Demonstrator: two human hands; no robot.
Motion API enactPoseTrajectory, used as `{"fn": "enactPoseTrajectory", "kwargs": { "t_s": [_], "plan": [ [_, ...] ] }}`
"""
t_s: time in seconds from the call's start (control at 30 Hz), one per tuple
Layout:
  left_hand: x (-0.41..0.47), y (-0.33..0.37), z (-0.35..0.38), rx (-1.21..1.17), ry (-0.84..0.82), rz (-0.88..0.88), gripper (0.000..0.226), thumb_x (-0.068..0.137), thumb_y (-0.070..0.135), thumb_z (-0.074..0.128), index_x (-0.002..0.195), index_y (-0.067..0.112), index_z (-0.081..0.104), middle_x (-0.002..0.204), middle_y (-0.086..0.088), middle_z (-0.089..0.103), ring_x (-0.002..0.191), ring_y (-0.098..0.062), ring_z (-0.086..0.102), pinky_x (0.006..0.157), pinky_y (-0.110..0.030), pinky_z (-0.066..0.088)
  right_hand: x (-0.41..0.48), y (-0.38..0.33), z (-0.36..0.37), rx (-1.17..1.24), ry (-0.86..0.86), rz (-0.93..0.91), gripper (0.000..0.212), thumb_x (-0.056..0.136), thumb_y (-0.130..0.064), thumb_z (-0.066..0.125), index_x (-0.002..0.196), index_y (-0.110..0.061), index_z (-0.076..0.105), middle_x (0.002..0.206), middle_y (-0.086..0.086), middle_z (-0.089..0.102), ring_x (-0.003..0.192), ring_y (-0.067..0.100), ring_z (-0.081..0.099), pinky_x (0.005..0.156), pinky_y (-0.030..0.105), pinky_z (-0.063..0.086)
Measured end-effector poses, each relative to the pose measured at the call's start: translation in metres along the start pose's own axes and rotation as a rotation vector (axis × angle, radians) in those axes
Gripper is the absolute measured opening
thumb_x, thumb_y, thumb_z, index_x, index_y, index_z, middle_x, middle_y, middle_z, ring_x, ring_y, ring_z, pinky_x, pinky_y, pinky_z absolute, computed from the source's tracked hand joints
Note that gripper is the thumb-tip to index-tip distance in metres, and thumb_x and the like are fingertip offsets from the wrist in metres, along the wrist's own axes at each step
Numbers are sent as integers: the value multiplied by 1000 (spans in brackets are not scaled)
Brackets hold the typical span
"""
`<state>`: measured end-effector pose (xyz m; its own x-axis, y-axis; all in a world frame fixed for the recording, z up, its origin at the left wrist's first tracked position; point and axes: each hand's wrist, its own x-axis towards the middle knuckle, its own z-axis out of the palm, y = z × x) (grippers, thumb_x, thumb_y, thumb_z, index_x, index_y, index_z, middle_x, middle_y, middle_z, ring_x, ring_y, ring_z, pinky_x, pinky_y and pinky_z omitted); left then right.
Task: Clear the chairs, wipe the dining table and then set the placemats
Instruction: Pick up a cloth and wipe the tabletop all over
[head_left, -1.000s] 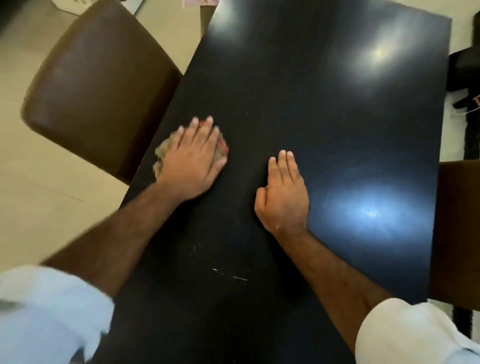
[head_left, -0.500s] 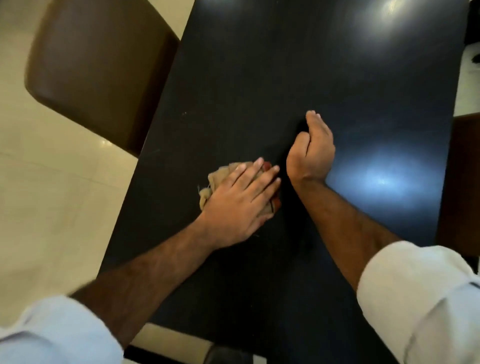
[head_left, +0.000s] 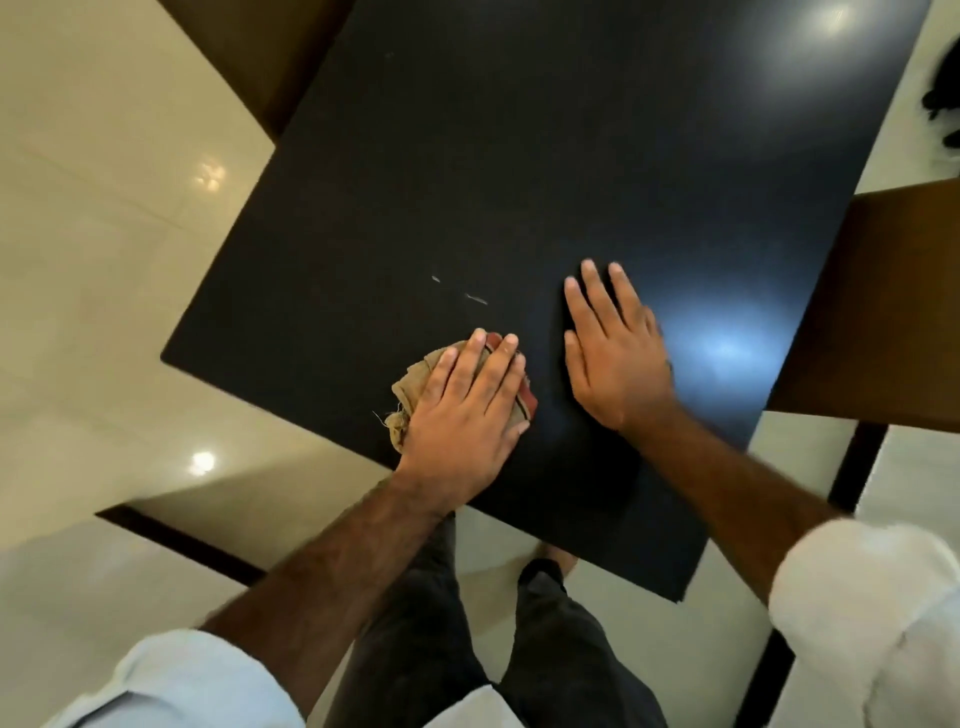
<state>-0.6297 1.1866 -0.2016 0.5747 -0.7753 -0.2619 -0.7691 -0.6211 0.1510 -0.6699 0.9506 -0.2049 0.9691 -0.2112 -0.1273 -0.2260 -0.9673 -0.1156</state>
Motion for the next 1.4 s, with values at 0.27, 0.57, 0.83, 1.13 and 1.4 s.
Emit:
{"fn": "enactPoseTrajectory", "kwargs": {
  "t_s": [0.27,0.57,0.83,1.13,1.4],
  "plan": [
    [-22,136,28,-28,-28,-125,78,114,59,31,176,15,12,186,-9,1,171,-36,-1,137,-57,12,-179,62,32,69,-26,183,69,112,-45,32,176,-21,20,185,1,8,171,29,2,130,59,29],
    [-20,259,45,-5,-112,-2,79,115,59,30,177,18,3,185,-8,-11,171,-34,-12,138,-54,-3,-276,83,49,524,-46,329,69,112,-47,30,176,-26,17,185,-2,4,171,28,3,135,54,19],
    [-48,319,32,-391,-245,-76,62,117,54,36,173,28,27,180,-3,26,168,-28,22,138,-48,0,-334,83,10,1332,-69,628,40,116,-22,51,147,-47,52,147,-19,63,134,7,65,116,36,55],
    [-81,353,-66,-1008,-332,65,54,119,53,29,172,46,22,176,19,26,167,-11,17,134,-41,28,-390,130,-86,1780,-159,769,46,97,-34,75,140,-19,71,132,13,77,121,34,75,101,55,63],
    [-18,351,-100,-140,-131,353,90,108,78,20,177,25,0,185,4,-13,170,-21,-19,137,-59,-7,-424,204,-157,544,77,650,30,94,-53,73,98,-29,54,90,-6,67,77,20,68,61,36,51]
  ]
}}
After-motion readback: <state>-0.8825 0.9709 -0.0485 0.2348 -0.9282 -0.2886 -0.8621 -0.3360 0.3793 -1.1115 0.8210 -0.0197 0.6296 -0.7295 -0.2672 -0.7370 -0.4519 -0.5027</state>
